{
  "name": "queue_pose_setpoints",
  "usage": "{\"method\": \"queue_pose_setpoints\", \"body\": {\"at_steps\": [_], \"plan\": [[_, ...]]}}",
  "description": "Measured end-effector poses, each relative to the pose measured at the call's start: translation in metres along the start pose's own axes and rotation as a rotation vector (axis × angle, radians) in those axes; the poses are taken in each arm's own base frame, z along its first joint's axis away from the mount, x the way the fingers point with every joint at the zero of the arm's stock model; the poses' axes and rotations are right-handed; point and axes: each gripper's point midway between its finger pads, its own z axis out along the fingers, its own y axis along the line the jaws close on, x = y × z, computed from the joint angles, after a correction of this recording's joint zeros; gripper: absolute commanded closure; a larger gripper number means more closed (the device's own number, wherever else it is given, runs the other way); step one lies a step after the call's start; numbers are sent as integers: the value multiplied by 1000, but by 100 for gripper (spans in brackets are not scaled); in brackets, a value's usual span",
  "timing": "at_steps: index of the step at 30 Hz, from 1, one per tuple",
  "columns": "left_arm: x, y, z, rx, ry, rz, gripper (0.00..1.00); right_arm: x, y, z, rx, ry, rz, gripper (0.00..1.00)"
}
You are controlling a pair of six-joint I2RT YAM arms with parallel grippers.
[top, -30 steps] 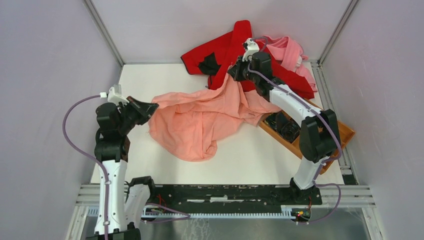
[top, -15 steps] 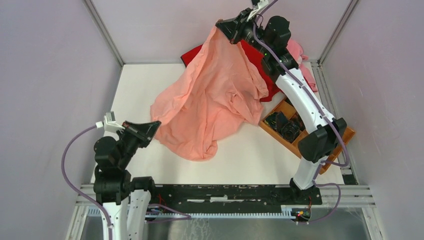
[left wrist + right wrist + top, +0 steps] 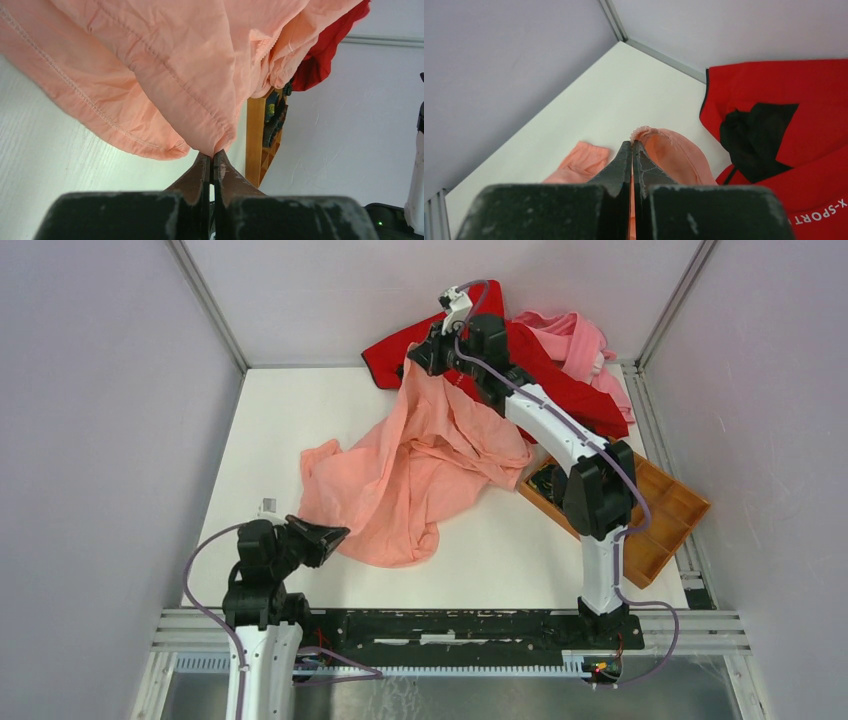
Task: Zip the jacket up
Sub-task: Adjust the jacket at the center of the board.
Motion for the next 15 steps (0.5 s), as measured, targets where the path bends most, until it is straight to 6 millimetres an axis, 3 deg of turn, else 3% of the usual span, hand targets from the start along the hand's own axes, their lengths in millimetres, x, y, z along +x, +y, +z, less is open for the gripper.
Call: {"method": "queue_pose_setpoints", "body": {"at_steps": [3,8,12,15], "plan": [[5,9,6,-14,30,-15,98,18,-12,6,38,34,-13,100],[14,31,18,-47,75,-55,97,20,-21,6,78,32,-46,100],[22,45,26,-67,105,-76,82,22,-25,6,91,32,-63,98],[27,50,30,-69,123,-73,61,27,-27,6,95,42,-68,91]]}}
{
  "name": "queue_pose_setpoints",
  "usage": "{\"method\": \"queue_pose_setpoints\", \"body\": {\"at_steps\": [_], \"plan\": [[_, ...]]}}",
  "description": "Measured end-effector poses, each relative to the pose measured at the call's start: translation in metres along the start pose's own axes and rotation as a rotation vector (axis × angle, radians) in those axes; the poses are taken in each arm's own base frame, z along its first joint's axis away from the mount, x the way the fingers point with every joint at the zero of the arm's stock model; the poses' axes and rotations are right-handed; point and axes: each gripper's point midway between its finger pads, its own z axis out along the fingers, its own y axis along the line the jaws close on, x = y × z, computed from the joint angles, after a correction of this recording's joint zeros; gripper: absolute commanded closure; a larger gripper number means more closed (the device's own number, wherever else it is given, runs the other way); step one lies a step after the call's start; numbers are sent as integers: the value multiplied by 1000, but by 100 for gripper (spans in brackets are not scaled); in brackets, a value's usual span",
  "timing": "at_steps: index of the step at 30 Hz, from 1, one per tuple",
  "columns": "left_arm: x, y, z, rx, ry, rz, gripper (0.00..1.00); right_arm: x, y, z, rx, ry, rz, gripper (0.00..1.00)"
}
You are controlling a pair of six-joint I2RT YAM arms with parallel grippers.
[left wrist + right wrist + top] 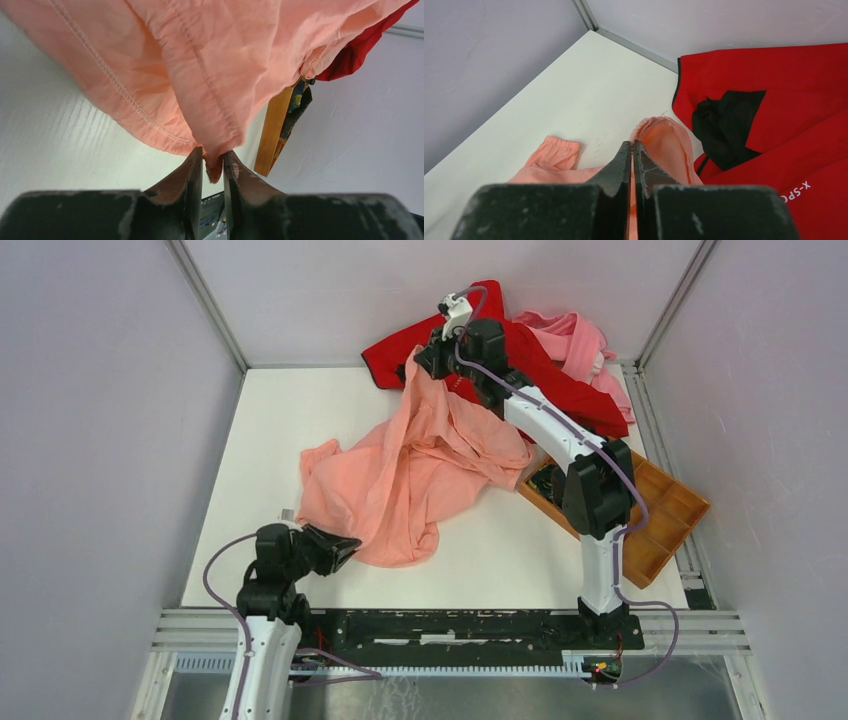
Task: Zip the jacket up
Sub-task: Adjust the jacket at the center of the board.
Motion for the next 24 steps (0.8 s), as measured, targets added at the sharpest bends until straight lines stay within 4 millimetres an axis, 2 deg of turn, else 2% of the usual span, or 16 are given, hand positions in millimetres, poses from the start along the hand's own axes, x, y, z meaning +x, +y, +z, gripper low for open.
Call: {"method": "queue_pose_setpoints", "body": {"at_steps": [2,4,7,10,13,15,18,20,24], "plan": [[3,3,2,-6,11,9,44,4,-1,0,1,9,-5,81],[8,6,3,-16,28,19,34,10,-2,0,0,22,-14,73],[11,11,1,-56,32,25,29,21,-3,-1,-10,51,-33,61],[8,7,-8,-77,7,37,22,36,-6,-4,-37,86,-45,41],[1,-12,-20,-50,-37,83,16,59,-12,-10,-79,140,-60,27],[-6,-31,-30,-20,-76,143,14,75,-21,-17,-100,182,-72,22],[-16,-59,-41,35,-117,250,8,89,-34,-36,-127,232,-93,17],[-25,-85,-43,101,-143,330,6,89,-40,-56,-156,251,-117,13],[-36,-125,-31,236,-151,419,5,69,-39,-106,-225,232,-212,3]]}}
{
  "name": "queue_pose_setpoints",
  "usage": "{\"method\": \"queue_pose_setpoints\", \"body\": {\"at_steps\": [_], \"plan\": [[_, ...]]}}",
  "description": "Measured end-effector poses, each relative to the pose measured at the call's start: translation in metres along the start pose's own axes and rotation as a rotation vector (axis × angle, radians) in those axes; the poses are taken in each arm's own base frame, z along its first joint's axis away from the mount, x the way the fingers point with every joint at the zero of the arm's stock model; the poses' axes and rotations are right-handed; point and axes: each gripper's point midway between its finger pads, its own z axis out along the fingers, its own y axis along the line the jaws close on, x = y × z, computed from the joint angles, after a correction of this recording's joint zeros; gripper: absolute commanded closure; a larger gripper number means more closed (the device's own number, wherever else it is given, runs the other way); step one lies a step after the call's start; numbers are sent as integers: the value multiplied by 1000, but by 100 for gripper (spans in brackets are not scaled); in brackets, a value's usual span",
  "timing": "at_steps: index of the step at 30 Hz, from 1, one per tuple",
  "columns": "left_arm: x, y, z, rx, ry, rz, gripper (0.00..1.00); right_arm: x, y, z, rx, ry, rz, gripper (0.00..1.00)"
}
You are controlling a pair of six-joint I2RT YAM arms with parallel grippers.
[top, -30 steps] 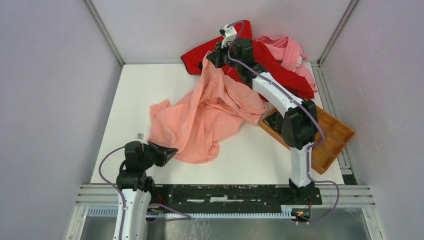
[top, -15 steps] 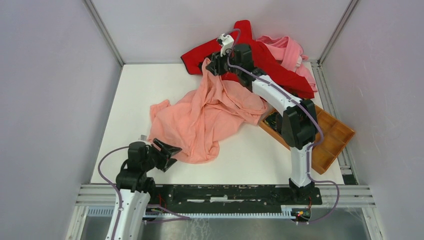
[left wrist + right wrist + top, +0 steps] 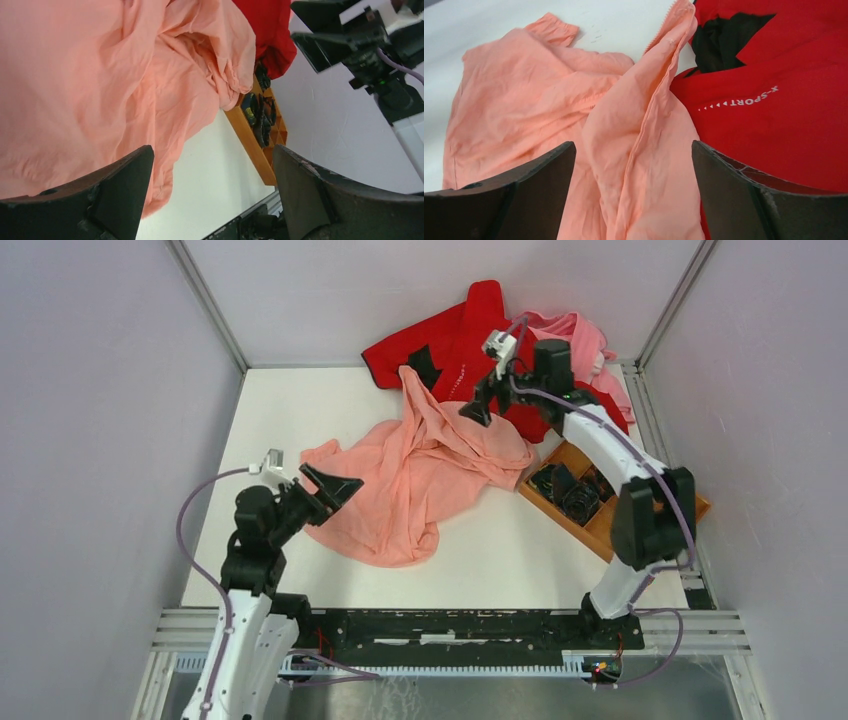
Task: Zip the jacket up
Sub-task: Adjust the jacket at the center of the board.
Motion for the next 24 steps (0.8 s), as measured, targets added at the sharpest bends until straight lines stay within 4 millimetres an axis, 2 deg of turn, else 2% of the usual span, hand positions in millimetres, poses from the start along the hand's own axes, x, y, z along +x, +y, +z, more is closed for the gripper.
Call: {"method": "queue_pose_setpoints", "body": {"at_steps": [2,4,6,9,11,13,16,18,20,24], "plan": [[-4,-11,15,65,11,37,5,-5,12,-35,-21,-17,-91,2],[5,-22,29,120,52,89,6,-7,22,-65,-25,-36,-184,2],[32,-44,41,213,138,175,6,-2,32,-91,-30,-44,-261,2],[77,-68,54,320,236,332,9,23,40,-119,-40,-12,-363,2],[114,-77,63,382,303,478,13,49,41,-127,-55,37,-427,2],[145,-77,71,423,354,616,15,85,48,-128,-103,101,-488,2],[178,-61,84,432,406,788,18,135,61,-131,-181,181,-561,2],[193,-49,92,420,427,872,19,156,68,-133,-226,210,-605,3],[206,-41,97,421,433,934,19,168,74,-135,-267,224,-652,7],[224,-26,98,410,429,1012,18,174,76,-131,-310,216,-708,13]]}}
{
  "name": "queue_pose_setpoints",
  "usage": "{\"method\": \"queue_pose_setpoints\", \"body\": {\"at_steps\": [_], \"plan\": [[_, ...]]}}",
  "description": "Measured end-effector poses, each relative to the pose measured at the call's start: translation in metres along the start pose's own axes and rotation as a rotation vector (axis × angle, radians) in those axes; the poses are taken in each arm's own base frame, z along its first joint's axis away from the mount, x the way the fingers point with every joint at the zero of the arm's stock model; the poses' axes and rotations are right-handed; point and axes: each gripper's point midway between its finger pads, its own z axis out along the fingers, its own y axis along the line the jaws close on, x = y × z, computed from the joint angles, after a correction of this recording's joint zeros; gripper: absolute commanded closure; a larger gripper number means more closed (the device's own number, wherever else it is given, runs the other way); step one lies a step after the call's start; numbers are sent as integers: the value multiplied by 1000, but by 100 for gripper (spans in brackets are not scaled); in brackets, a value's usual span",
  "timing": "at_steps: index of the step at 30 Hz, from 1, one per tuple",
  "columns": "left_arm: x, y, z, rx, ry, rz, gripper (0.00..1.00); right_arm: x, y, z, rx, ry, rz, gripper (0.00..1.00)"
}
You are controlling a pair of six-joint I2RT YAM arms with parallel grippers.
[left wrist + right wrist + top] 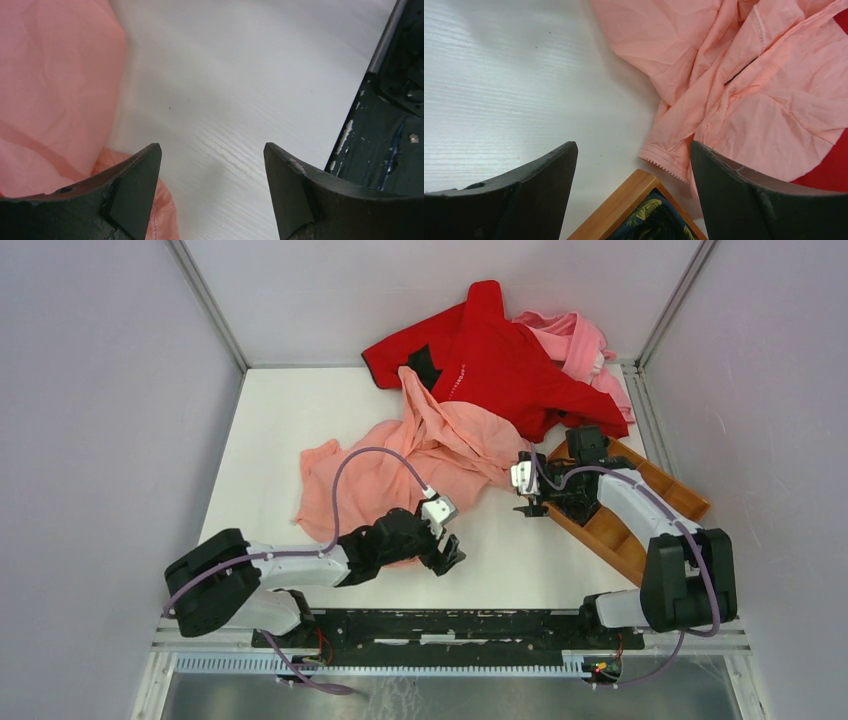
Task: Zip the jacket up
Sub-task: Adjust the jacket at the center of the board.
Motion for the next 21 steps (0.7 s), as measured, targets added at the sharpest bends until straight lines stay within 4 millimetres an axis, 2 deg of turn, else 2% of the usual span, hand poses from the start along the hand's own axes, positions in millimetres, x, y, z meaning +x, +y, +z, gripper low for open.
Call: {"method": "queue_pose_setpoints", "body": {"at_steps": [4,8,12,14,18,21], "plan": [[22,0,7,-60,50,51,18,6,4,6,-25,-1,7,14],[46,20,8,-203,141,80,21,6,2,6,-17,-2,12,14],[55,44,4,-342,206,94,25,7,0,7,-4,-3,22,14],[57,50,3,-384,230,91,31,7,0,7,-1,-3,27,14],[63,55,2,-426,272,81,56,7,-1,8,4,-2,40,15],[65,56,0,-436,289,68,67,7,-2,7,9,-1,44,15]]}}
